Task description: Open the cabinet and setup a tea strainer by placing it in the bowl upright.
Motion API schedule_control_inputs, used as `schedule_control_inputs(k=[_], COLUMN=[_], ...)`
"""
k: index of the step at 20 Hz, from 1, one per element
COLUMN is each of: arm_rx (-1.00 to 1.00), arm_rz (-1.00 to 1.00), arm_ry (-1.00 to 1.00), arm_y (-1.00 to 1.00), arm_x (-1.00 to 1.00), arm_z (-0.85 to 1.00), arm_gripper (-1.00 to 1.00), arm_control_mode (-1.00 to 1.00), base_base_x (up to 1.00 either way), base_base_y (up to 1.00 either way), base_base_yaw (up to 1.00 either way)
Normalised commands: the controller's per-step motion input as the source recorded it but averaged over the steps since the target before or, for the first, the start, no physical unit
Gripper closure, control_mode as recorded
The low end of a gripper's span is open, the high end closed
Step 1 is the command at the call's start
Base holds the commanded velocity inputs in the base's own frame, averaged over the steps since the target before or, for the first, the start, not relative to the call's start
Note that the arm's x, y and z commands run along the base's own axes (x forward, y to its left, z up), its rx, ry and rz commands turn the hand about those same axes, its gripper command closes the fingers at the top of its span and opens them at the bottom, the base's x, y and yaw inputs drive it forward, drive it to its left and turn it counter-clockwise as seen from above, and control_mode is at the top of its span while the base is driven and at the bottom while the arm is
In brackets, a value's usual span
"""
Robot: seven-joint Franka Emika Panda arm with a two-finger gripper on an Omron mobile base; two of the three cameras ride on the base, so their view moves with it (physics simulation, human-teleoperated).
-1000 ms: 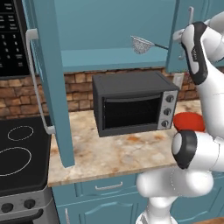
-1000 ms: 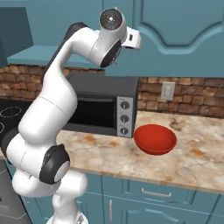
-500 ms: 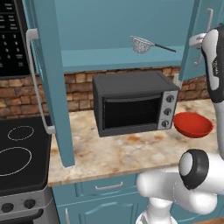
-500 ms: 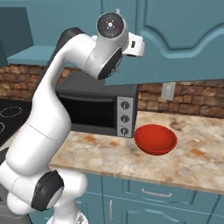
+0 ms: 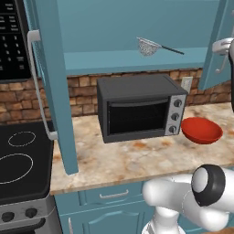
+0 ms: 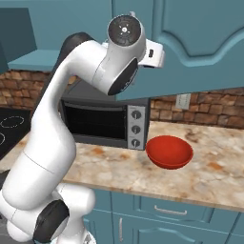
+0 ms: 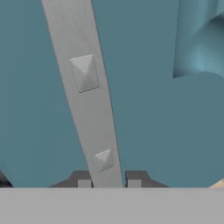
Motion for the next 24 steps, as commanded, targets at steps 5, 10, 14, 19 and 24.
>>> schedule_control_inputs(k=[5,10,14,19,24], arm_rx=[0.00,-0.03,-0.19,-0.28,-0.33], arm_rz=[-0.01,-0.03,-0.09,-0.15,-0.13], arm_ry=[0.01,0.03,0.00,0.06,0.43], arm_y=[0.00,0.06,0.29,0.39,0.74], arm_x=[-0.07,-0.25,-0.43,-0.41,0.02], arm_z=[0.00,0.02,0.29,0.23,-0.07], arm_gripper=[-1.00,-1.00,-1.00,-1.00,-1.00], arm_control_mode=[-1.00,-1.00,-1.00,-1.00,-1.00], base_base_x=[0.00,0.00,0.00,0.00,0.00], base_base_y=[0.00,0.00,0.00,0.00,0.00], base_base_yaw=[0.00,0.00,0.00,0.00,0.00])
